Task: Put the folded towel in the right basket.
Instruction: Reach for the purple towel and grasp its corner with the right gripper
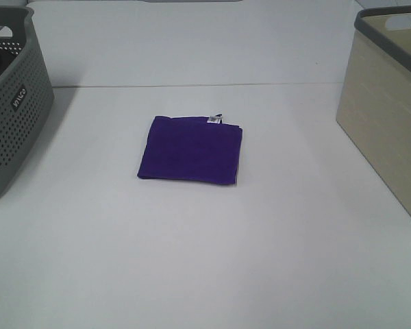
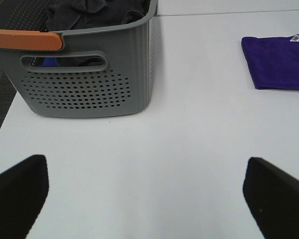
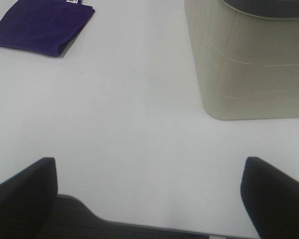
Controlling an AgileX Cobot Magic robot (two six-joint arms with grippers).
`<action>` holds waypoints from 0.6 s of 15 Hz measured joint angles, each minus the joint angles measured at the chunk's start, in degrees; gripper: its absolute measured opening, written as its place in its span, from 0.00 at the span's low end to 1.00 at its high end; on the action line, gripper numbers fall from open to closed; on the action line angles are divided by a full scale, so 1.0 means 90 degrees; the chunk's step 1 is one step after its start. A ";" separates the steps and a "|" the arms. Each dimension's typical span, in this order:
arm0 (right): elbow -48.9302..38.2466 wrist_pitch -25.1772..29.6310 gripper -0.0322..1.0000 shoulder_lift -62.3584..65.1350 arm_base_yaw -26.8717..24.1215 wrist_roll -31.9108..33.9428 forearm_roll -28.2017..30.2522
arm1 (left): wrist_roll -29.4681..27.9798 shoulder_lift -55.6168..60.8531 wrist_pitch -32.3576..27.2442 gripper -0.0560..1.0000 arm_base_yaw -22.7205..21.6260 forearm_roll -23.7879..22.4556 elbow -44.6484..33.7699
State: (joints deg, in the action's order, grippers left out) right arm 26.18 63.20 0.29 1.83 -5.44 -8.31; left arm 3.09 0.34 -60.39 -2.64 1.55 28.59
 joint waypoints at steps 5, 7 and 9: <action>0.0000 0.0000 0.96 0.0000 0.0000 0.0000 0.0000 | 0.0000 0.0000 0.0000 0.99 0.0000 0.0000 0.0000; 0.0000 0.0000 0.96 0.0000 0.0000 0.0000 0.0000 | 0.0000 0.0000 0.0000 0.99 0.0000 0.0000 0.0000; 0.0000 0.0000 0.96 0.0000 0.0000 0.0000 0.0000 | 0.0000 0.0000 0.0000 0.99 0.0000 0.0000 0.0000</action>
State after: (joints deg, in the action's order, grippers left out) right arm 26.18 63.20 0.29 1.83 -5.44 -8.31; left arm 3.09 0.34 -60.39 -2.64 1.55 28.59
